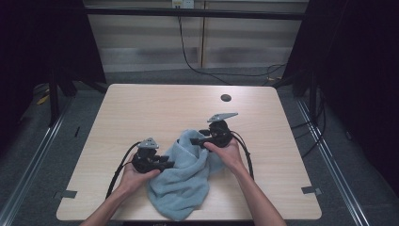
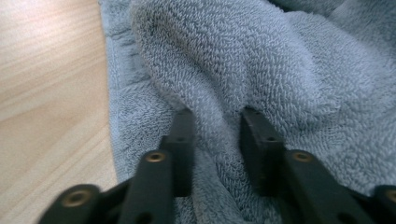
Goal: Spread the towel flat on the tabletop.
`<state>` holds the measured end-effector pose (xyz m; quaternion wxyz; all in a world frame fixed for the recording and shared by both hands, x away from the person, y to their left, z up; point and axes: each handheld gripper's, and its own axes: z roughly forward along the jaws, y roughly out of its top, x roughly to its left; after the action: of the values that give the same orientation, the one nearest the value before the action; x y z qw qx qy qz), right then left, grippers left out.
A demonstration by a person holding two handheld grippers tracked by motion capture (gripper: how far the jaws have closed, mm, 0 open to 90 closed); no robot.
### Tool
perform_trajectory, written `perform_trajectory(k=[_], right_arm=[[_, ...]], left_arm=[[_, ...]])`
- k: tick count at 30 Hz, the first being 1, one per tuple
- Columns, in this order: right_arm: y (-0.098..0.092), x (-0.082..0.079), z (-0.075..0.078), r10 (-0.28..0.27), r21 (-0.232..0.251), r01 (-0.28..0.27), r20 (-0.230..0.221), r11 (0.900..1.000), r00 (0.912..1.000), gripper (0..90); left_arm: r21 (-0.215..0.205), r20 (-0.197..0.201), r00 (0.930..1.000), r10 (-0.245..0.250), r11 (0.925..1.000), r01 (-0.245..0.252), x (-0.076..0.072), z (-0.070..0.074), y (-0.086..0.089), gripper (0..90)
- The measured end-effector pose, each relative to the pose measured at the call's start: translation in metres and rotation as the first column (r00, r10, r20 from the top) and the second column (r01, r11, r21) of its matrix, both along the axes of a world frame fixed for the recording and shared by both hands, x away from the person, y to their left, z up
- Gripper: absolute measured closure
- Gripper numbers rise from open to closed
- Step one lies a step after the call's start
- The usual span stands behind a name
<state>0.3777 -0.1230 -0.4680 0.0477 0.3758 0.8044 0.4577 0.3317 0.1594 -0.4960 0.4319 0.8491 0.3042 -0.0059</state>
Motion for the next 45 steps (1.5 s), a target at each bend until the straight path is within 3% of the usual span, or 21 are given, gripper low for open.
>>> perform_trajectory(k=[3, 4, 7, 16, 17, 19, 20, 21, 25, 28, 30, 32, 34, 35, 36, 38, 41, 42, 43, 44, 45], right_arm=[[0.005, 0.000, -0.008, 0.019, 0.002, -0.019, -0.019, 1.000, 0.9996, 45.0], [0.007, -0.001, -0.011, 0.033, -0.007, -0.033, -0.027, 0.999, 0.9991, 59.3], [0.010, -0.007, -0.011, 0.041, -0.031, -0.041, 0.003, 0.999, 0.9992, 84.5], [-0.019, -0.013, 0.018, -0.089, -0.008, 0.090, 0.083, 0.996, 0.9926, 86.5], [-0.030, -0.013, 0.026, -0.132, 0.000, 0.132, 0.102, 0.991, 0.9861, 86.6], [-0.035, -0.012, 0.030, -0.158, 0.007, 0.158, 0.114, 0.987, 0.9809, 86.6], [-0.047, -0.011, 0.038, -0.202, 0.027, 0.200, 0.128, 0.979, 0.9710, 86.7], [-0.047, -0.011, 0.038, -0.202, 0.027, 0.200, 0.128, 0.979, 0.9710, 86.7], [-0.069, -0.007, 0.062, -0.292, 0.048, 0.288, 0.174, 0.957, 0.9406, 87.0], [-0.071, -0.005, 0.077, -0.305, 0.053, 0.301, 0.195, 0.952, 0.9321, 87.0], [-0.073, 0.000, 0.108, -0.316, 0.095, 0.302, 0.242, 0.949, 0.9174, 87.0], [-0.073, 0.002, 0.115, -0.325, 0.105, 0.308, 0.248, 0.946, 0.9126, 87.0], [-0.073, 0.009, 0.135, -0.345, 0.130, 0.322, 0.263, 0.938, 0.9008, 87.0], [-0.073, 0.015, 0.150, -0.355, 0.139, 0.328, 0.282, 0.934, 0.8915, 87.1], [-0.073, 0.015, 0.150, -0.355, 0.139, 0.328, 0.282, 0.934, 0.8915, 87.1], [-0.071, 0.021, 0.173, -0.352, 0.147, 0.321, 0.312, 0.936, 0.8827, 87.1], [-0.070, 0.023, 0.202, -0.355, 0.174, 0.311, 0.356, 0.934, 0.8645, 87.1], [-0.068, 0.020, 0.215, -0.357, 0.193, 0.304, 0.385, 0.933, 0.8514, 87.1], [-0.068, 0.020, 0.215, -0.357, 0.193, 0.304, 0.385, 0.933, 0.8514, 87.1], [-0.067, 0.018, 0.217, -0.356, 0.202, 0.298, 0.394, 0.933, 0.8473, 87.1], [-0.066, 0.014, 0.217, -0.351, 0.201, 0.293, 0.405, 0.935, 0.8440, 87.1]], left_arm=[[-0.012, 0.003, 1.0000, 0.002, 0.9999, -0.002, 0.000, 0.001, 0.002, 75.0], [-0.024, -0.003, 1.0000, 0.005, 0.9997, -0.006, 0.000, 0.001, 0.003, 76.6], [-0.058, -0.003, 0.9998, 0.018, 0.9981, -0.019, 0.000, 0.005, 0.009, 79.1], [-0.157, 0.027, 0.9956, 0.089, 0.9840, -0.084, -0.001, 0.025, 0.029, 80.6], [-0.185, 0.037, 0.9919, 0.122, 0.9763, -0.113, 0.001, 0.031, 0.036, 80.9], [-0.196, 0.043, 0.9901, 0.133, 0.9730, -0.123, 0.002, 0.035, 0.040, 80.9], [-0.226, 0.052, 0.9838, 0.172, 0.9615, -0.156, 0.002, 0.042, 0.049, 81.2], [-0.226, 0.052, 0.9838, 0.172, 0.9615, -0.156, 0.002, 0.042, 0.049, 81.2], [-0.268, 0.082, 0.9710, 0.224, 0.9435, -0.195, 0.004, 0.056, 0.059, 81.8], [-0.285, 0.116, 0.9626, 0.245, 0.9366, -0.204, 0.010, 0.076, 0.058, 81.9], [-0.257, 0.170, 0.9505, 0.260, 0.9429, -0.212, 0.020, 0.103, 0.054, 81.8], [-0.260, 0.185, 0.9449, 0.270, 0.9408, -0.218, 0.024, 0.112, 0.054, 81.9], [-0.288, 0.210, 0.9312, 0.298, 0.9289, -0.232, 0.031, 0.132, 0.057, 82.0], [-0.318, 0.232, 0.9173, 0.324, 0.9166, -0.243, 0.037, 0.152, 0.059, 82.2], [-0.318, 0.232, 0.9173, 0.324, 0.9166, -0.243, 0.037, 0.152, 0.059, 82.1], [-0.349, 0.261, 0.9014, 0.345, 0.9043, -0.245, 0.040, 0.173, 0.063, 82.1], [-0.377, 0.315, 0.8761, 0.365, 0.8952, -0.238, 0.039, 0.196, 0.066, 82.1], [-0.364, 0.364, 0.8549, 0.370, 0.9012, -0.235, 0.034, 0.205, 0.066, 82.1], [-0.364, 0.364, 0.8549, 0.370, 0.9012, -0.235, 0.034, 0.205, 0.066, 82.0], [-0.343, 0.392, 0.8458, 0.361, 0.9107, -0.230, 0.030, 0.206, 0.065, 82.0], [-0.338, 0.391, 0.8503, 0.353, 0.9140, -0.224, 0.026, 0.202, 0.064, 82.0]])
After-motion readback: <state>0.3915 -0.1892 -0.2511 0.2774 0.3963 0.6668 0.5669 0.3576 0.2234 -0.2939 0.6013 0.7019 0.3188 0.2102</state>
